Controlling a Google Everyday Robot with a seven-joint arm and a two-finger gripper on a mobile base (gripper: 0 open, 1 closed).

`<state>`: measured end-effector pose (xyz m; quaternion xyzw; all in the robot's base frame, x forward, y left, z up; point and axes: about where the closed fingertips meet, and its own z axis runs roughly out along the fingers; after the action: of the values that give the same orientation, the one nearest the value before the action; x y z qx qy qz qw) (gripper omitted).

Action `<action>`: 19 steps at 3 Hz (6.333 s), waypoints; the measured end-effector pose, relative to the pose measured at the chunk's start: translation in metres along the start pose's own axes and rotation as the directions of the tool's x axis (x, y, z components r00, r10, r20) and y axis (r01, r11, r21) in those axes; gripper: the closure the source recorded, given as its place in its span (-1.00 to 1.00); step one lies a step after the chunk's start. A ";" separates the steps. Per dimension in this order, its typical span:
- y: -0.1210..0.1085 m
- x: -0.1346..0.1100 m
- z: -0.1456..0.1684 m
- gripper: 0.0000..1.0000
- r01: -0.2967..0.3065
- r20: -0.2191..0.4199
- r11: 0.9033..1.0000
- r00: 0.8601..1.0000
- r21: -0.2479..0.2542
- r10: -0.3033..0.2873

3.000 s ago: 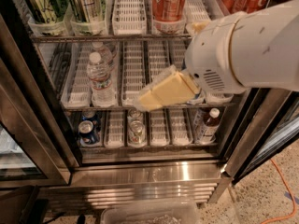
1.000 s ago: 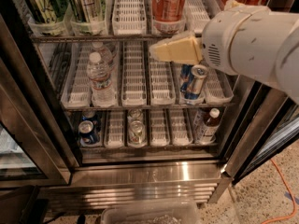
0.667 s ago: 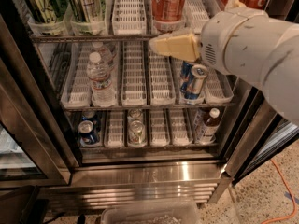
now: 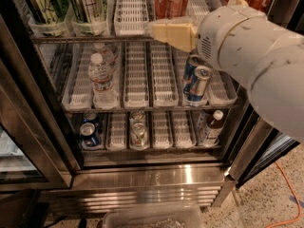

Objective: Pick coke can from top shelf of fridge

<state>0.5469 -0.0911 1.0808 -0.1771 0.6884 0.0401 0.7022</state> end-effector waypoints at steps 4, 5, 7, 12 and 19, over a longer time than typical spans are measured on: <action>0.029 0.002 0.050 -0.82 -0.031 0.068 0.999 0.997 -0.015 0.032; 0.022 0.000 0.058 -0.86 -0.009 0.085 0.999 0.996 0.032 0.006; 0.019 -0.010 0.077 -0.72 0.001 0.100 0.996 0.995 0.090 -0.010; -0.008 -0.014 0.089 1.00 -0.036 0.079 0.982 0.997 0.185 0.022; -0.024 0.003 -0.020 1.00 -0.049 -0.015 0.989 0.999 0.139 0.051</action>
Offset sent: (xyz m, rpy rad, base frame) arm 0.0576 0.0819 -0.0032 0.1003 0.0178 0.0589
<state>0.5346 -0.1199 1.0827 -0.1108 0.7001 0.0080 0.7053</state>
